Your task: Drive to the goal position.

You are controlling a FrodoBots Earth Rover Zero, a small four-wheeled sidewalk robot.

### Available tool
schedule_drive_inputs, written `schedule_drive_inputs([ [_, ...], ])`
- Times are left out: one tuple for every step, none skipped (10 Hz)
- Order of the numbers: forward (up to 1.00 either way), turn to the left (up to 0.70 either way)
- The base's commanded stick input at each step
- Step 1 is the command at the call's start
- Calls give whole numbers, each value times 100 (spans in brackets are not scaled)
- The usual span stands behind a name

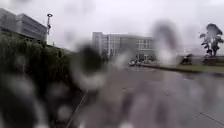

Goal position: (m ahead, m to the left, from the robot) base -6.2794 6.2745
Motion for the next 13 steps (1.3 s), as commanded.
schedule_drive_inputs([
  [0, -45],
  [0, -45],
  [0, -45],
  [0, -45],
  [0, -45],
  [0, -45],
  [0, -45],
  [0, -45],
  [0, -45],
  [0, -45],
  [0, -45],
  [0, -45],
  [0, -45],
])
